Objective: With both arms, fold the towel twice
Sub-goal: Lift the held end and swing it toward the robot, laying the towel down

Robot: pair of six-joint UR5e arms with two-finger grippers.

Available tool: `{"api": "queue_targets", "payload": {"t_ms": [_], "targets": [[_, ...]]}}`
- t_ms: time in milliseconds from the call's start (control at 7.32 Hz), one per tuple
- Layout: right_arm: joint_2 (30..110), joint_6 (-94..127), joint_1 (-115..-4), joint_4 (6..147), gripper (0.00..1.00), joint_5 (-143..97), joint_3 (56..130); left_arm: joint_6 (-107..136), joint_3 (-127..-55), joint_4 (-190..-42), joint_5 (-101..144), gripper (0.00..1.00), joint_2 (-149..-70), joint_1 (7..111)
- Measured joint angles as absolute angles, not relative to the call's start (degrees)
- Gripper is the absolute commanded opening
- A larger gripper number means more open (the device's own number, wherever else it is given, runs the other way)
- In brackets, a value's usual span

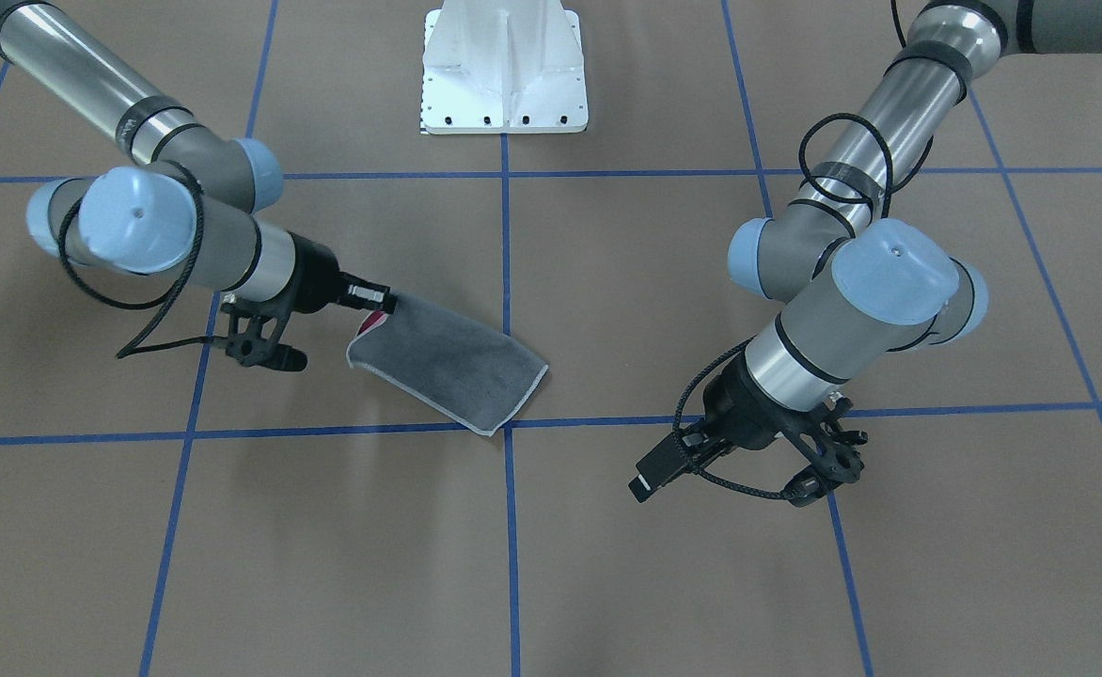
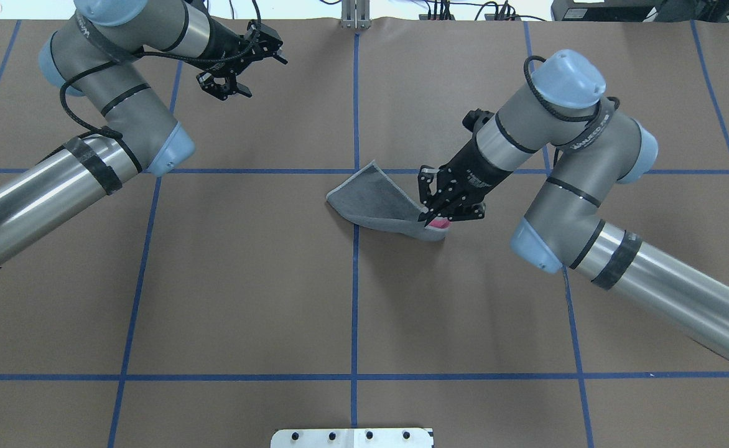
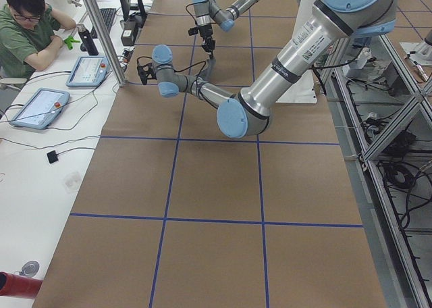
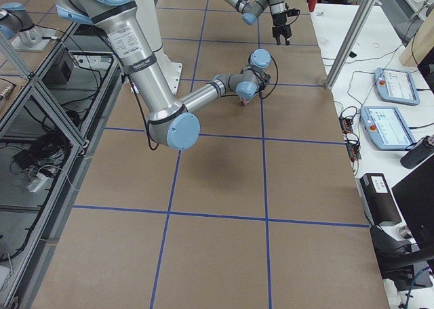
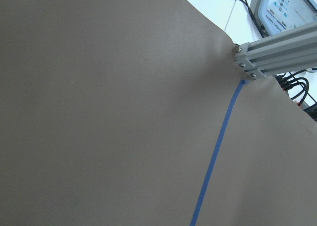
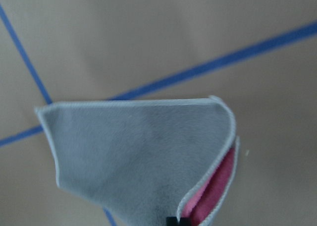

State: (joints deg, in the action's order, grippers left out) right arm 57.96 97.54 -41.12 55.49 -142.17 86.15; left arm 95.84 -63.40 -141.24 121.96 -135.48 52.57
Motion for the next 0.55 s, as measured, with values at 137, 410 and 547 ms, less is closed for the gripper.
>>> {"api": "queue_targets", "payload": {"t_ms": [137, 410, 547], "targets": [[56.9, 100.0, -38.0, 55.5, 0.0, -140.7, 87.5, 95.2, -63.4, -141.2, 122.0, 1.0, -135.2, 52.7], [55.6, 102.5, -32.1, 55.5, 0.55, -136.0, 88.9, 94.6, -63.4, -141.3, 122.0, 1.0, -134.7, 52.8], [54.9, 103.4, -30.5, 55.5, 0.99, -134.5, 88.9, 94.6, -63.4, -141.3, 122.0, 1.0, -134.4, 52.8]]}}
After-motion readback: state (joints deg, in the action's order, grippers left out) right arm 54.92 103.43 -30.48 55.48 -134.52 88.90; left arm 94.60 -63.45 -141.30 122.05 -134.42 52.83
